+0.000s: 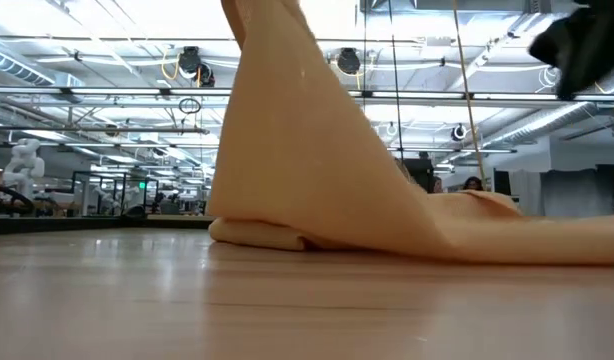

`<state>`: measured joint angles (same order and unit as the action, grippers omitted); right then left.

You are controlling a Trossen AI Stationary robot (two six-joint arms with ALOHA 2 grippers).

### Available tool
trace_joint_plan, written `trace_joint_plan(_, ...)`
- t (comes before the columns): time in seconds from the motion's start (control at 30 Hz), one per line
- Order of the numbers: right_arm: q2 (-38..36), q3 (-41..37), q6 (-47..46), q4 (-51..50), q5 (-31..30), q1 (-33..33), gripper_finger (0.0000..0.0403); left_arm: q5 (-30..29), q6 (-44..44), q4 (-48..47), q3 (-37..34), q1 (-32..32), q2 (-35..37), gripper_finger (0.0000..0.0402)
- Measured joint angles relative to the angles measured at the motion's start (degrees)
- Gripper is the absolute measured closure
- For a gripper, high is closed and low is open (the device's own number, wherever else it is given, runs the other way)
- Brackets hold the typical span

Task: Roll towel
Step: Fold the yellow towel

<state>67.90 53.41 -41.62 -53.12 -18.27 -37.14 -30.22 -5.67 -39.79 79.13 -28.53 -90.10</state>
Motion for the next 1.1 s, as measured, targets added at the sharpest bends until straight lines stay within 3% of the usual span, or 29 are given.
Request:
trace_joint_plan(0.1, -0.16, 0.0, -1.87, -2.21, 4.61, -2.12, 0.0248, -0.02, 0.0, 0.11, 0.0, 0.0, -0.6, 0.0395)
trace_joint_plan(0.23, -0.16, 0.0, -4.42, -3.39, 4.76, -5.59, 0.0221, 0.0, -0.12, 0.08, 0.0, 0.0, -0.69, 0.0394)
trace_joint_plan(0.53, 0.03, -3.57, -11.66, -10.13, 2.8, -10.76, 0.0213, 0.07, -0.48, 0.1, 0.0, -0.11, -0.69, 0.0392)
trace_joint_plan(0.63, 0.04, -9.07, -16.09, -6.15, -0.25, -9.1, 0.0213, 0.07, -0.5, 0.37, 0.0, -0.11, -0.69, 0.0392)
trace_joint_plan(0.8, 0.06, -18.59, -14.88, 7.26, -6.37, -6.62, 0.0213, 0.04, -1.1, 0.35, 0.0, -0.11, -0.69, 0.0392)
trace_joint_plan(0.97, 0.04, -21.03, -12.35, 8.98, -6.7, -1.23, 0.0213, 0.06, -1.11, 0.33, 0.0, -0.11, -0.69, 0.0392)
trace_joint_plan(1.1, -0.01, -21.03, -6.83, 9.79, -3.34, 5.21, 0.0213, 0.05, -1.11, 0.31, 0.0, -0.11, -0.69, 0.0392)
